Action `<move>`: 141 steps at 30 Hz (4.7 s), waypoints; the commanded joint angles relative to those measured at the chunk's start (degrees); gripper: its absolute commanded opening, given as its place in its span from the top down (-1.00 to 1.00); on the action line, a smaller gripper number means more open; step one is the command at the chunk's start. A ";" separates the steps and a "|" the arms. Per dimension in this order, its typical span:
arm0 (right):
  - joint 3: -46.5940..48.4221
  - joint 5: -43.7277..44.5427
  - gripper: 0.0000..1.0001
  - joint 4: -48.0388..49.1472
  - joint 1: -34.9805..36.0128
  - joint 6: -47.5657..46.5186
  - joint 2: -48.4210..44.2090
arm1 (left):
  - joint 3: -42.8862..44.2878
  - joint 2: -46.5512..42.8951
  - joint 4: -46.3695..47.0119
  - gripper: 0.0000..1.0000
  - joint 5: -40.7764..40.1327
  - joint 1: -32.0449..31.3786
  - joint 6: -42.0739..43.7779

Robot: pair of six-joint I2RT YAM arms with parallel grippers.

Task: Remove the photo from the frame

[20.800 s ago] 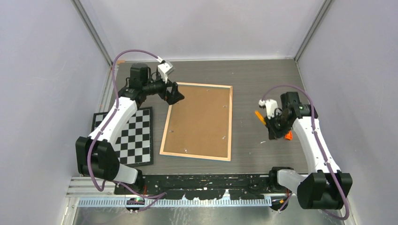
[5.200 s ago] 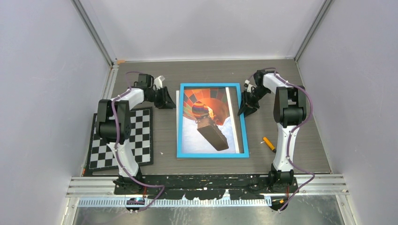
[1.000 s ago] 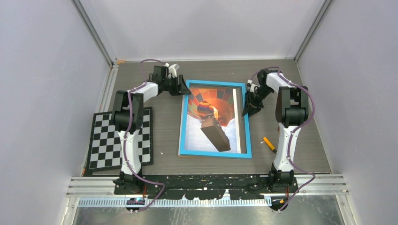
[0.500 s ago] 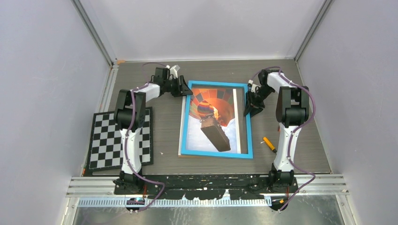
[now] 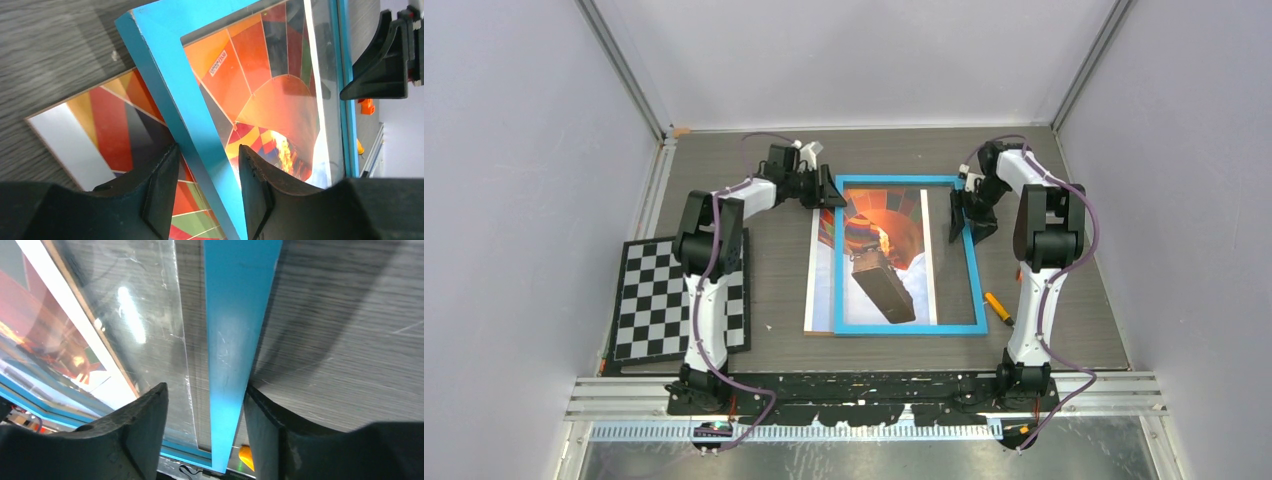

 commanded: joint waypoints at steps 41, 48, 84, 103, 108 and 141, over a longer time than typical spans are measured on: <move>-11.13 -18.20 -0.06 2.70 10.64 -11.04 -13.33 | -37.82 -30.55 -12.76 0.08 9.14 10.04 -0.42; -14.15 -14.72 0.11 7.07 11.90 -7.50 -10.52 | -38.89 -28.61 -12.40 0.12 7.17 7.74 0.93; -16.62 -9.84 0.19 9.96 11.90 -4.59 -7.47 | -31.04 -31.04 -18.41 0.75 -0.36 -0.87 4.54; -16.64 -9.72 0.20 10.54 11.90 -3.37 -7.38 | -28.14 -32.16 -21.83 1.00 -6.31 -3.54 7.92; -16.62 -9.69 0.20 10.60 11.87 -3.02 -7.29 | -26.13 -32.08 -24.71 1.00 -10.41 -5.64 11.50; -16.89 -10.17 0.21 11.65 12.15 -1.47 -7.25 | -29.11 -26.00 -19.45 0.31 -4.58 -1.57 3.88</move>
